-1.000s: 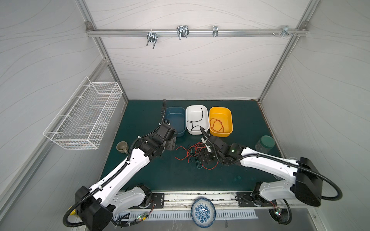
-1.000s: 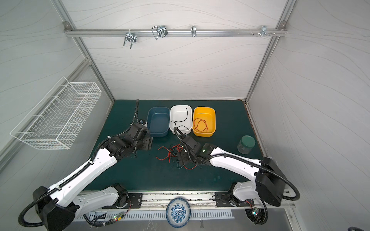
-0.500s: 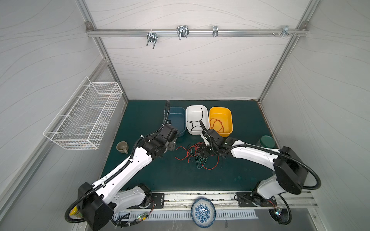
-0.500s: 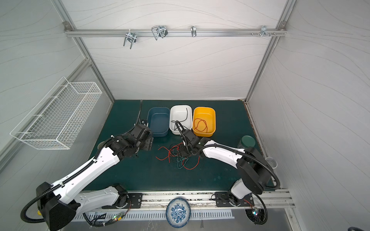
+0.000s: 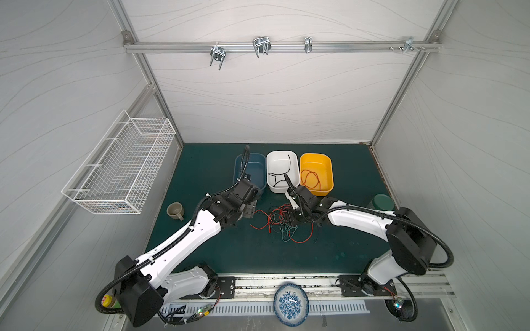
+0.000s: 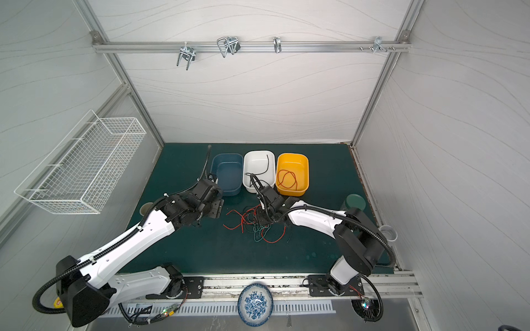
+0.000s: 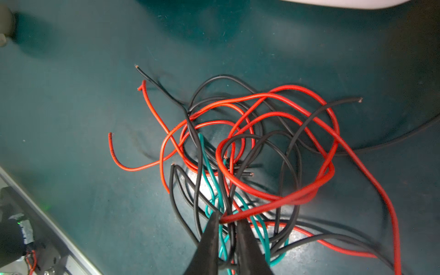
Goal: Untangle the cables
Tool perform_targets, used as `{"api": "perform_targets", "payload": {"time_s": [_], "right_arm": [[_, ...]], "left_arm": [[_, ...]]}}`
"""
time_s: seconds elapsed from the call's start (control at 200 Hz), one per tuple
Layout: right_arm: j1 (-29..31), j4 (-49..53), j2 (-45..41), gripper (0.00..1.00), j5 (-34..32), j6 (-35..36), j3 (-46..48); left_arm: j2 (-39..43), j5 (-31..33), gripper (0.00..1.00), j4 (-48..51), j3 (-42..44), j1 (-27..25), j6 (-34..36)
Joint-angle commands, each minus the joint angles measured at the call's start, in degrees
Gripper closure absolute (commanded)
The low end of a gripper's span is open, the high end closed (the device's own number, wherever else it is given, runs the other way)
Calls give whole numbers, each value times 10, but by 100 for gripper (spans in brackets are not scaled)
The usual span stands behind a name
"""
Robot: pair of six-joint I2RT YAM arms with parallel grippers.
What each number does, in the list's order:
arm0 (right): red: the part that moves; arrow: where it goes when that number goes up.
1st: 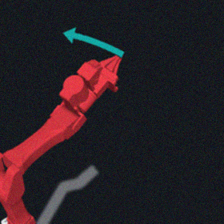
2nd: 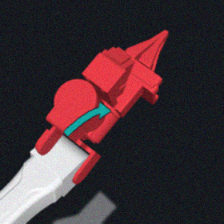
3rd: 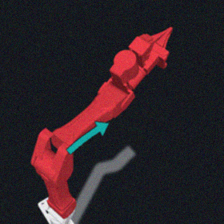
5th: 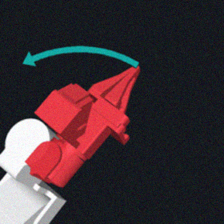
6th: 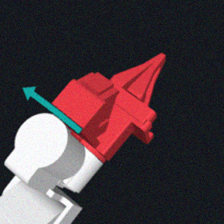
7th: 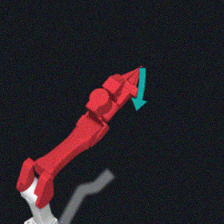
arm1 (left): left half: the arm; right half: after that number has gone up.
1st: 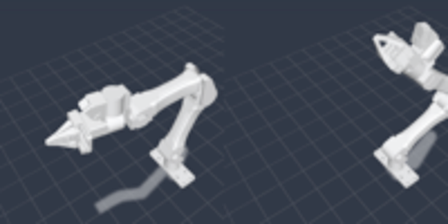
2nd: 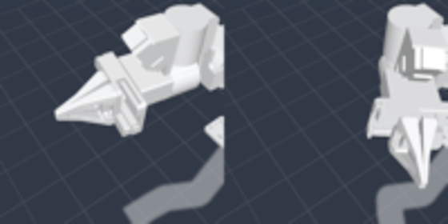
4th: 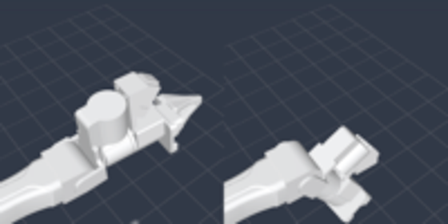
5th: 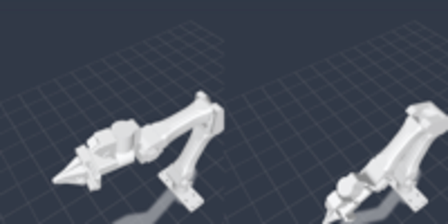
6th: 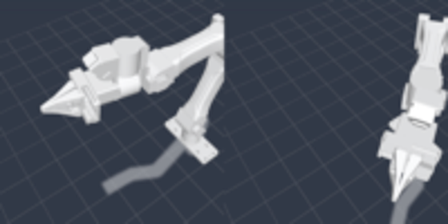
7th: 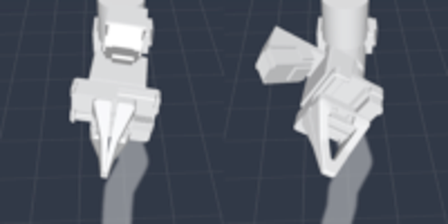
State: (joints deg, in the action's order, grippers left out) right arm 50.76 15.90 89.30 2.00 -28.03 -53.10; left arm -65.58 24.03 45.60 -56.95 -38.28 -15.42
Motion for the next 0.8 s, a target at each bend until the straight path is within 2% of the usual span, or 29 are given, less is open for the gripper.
{"api": "perform_targets", "payload": {"time_s": [0.0, 0.155, 0.535, 0.645, 0.795], "right_arm": [[0, -3, -20, 87, 4, 13, -5], [0, 14, -32, 93, 8, 18, -10], [0, 74, -123, 97, 26, 41, -59], [0, 110, -147, 98, 28, 61, -98], [-4, 127, -182, 97, 54, 83, -138]], "left_arm": [[0, 5, 24, -1, -9, -8, 4], [-4, -2, 24, -2, -9, -8, 5], [-19, -24, 25, 2, -13, -16, 7], [-16, -58, 25, -2, -15, -16, 7], [0, -147, 24, -25, -14, -16, 10]]}}
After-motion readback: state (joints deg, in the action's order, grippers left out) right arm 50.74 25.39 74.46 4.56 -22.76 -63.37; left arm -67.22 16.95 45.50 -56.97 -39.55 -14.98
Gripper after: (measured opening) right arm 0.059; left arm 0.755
